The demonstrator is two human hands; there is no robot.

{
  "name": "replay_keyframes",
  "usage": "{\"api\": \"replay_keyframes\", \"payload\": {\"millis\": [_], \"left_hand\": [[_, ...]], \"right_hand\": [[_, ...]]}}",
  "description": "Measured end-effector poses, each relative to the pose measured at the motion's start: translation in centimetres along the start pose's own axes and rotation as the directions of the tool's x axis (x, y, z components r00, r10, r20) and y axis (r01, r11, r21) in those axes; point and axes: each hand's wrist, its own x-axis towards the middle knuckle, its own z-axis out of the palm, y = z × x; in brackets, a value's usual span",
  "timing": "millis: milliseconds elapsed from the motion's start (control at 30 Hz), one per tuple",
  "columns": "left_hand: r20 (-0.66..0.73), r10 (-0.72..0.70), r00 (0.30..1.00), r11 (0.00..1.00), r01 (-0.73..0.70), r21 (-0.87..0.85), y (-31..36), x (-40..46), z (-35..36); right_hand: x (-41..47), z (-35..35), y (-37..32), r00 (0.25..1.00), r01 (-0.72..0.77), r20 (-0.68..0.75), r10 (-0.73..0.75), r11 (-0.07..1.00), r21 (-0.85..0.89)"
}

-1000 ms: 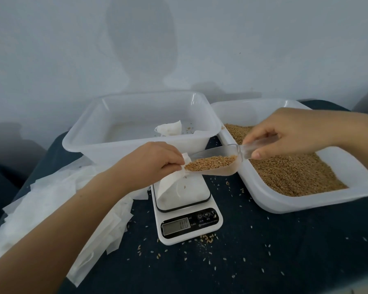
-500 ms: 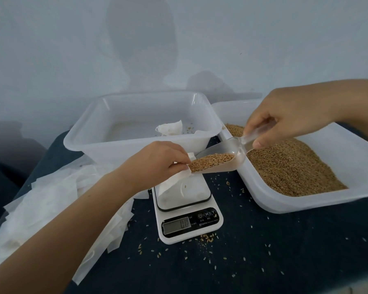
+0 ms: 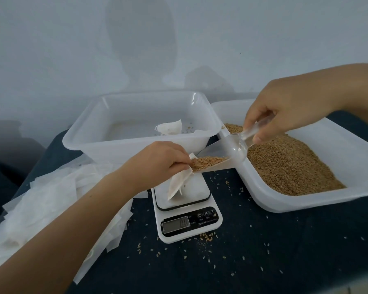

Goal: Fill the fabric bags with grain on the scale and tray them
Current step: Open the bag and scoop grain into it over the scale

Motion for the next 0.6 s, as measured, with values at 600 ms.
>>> {"api": "replay_keyframes", "payload": {"millis": [600], "left_hand": [[-0.031,-0.032,0.999,0.999,0.032,0.005,0.1,-0.1,0.5]], "right_hand": [[1.6,-1.7,-3.5,0.999,-0.017,-0.036,0.007,0.959,-0.281]]}}
